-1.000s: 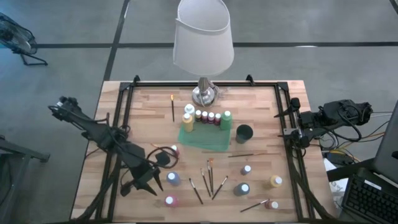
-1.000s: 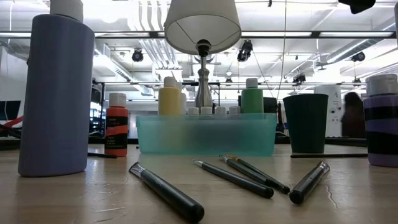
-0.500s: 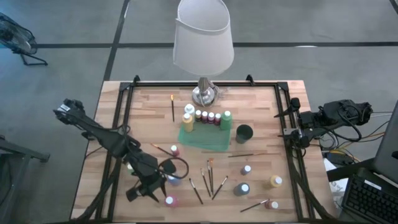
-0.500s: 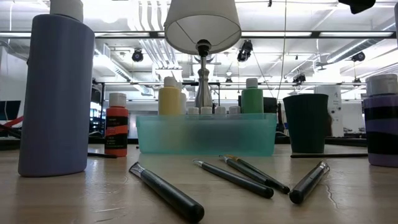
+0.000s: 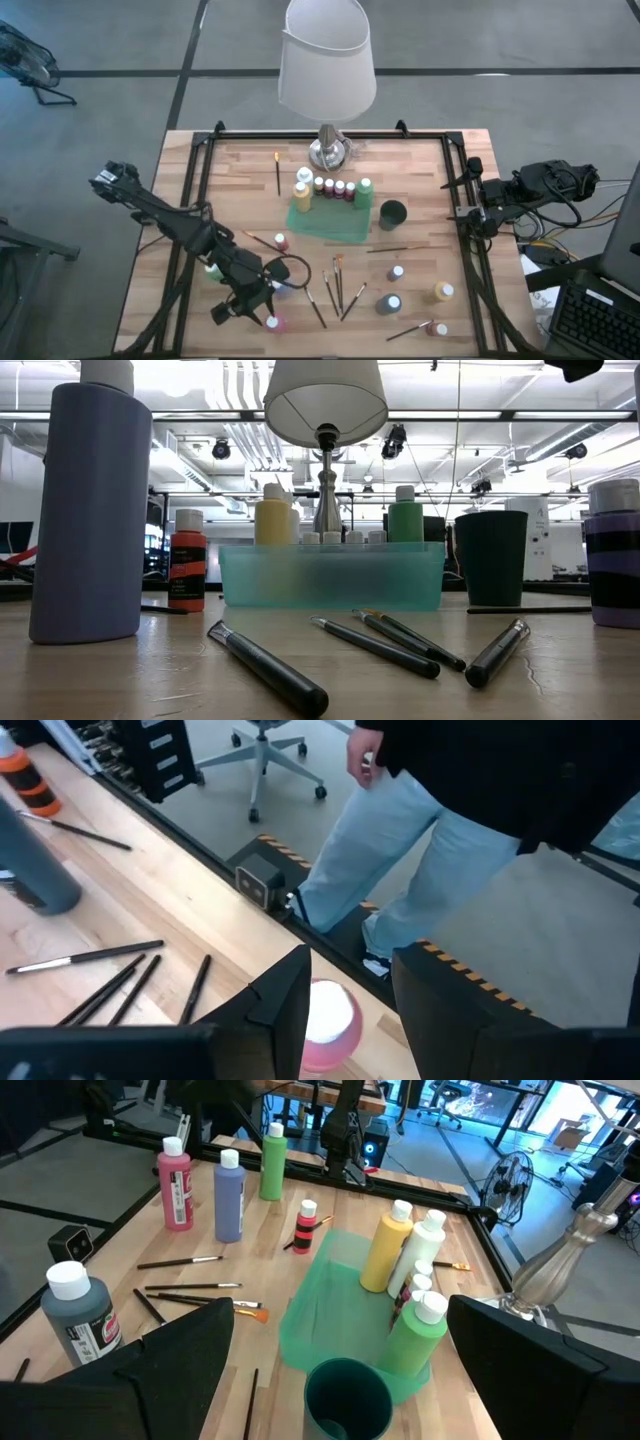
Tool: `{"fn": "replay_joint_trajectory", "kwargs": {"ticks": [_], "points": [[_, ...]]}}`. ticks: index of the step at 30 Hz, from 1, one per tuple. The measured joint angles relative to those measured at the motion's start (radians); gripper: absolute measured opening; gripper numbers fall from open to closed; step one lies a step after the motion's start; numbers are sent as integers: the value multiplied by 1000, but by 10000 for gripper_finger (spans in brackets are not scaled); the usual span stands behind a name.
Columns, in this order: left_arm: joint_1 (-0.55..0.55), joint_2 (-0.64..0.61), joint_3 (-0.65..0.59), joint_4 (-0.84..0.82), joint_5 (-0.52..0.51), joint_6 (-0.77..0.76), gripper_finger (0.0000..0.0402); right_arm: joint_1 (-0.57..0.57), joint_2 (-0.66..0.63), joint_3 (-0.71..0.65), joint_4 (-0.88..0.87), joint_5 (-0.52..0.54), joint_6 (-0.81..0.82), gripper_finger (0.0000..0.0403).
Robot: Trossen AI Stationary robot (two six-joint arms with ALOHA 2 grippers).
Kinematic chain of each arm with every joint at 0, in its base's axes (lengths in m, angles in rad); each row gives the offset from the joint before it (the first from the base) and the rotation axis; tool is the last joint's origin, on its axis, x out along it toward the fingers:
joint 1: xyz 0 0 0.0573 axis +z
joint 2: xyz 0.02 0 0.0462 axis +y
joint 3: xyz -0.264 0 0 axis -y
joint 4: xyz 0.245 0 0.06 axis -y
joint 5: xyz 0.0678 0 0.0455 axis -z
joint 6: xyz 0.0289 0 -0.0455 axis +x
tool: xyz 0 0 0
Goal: Pick & Place Paint Supplies
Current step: Put the pink paint bottle into the green bin
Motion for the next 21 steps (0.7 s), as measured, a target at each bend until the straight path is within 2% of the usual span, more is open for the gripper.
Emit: {"fn": "replay_joint_trajectory", "kwargs": {"ticks": [4,11,14,21], "points": [[16,0,0,-16,0,-23,150,0,0,0,0,0,0,364],[29,-1,0,-75,-41,-9,181,0,0,0,0,0,0,364],[29,-3,0,-23,-41,-40,183,0,0,0,0,0,0,364],[27,-3,0,-46,-80,-102,174,0,0,0,0,0,0,364]]}}
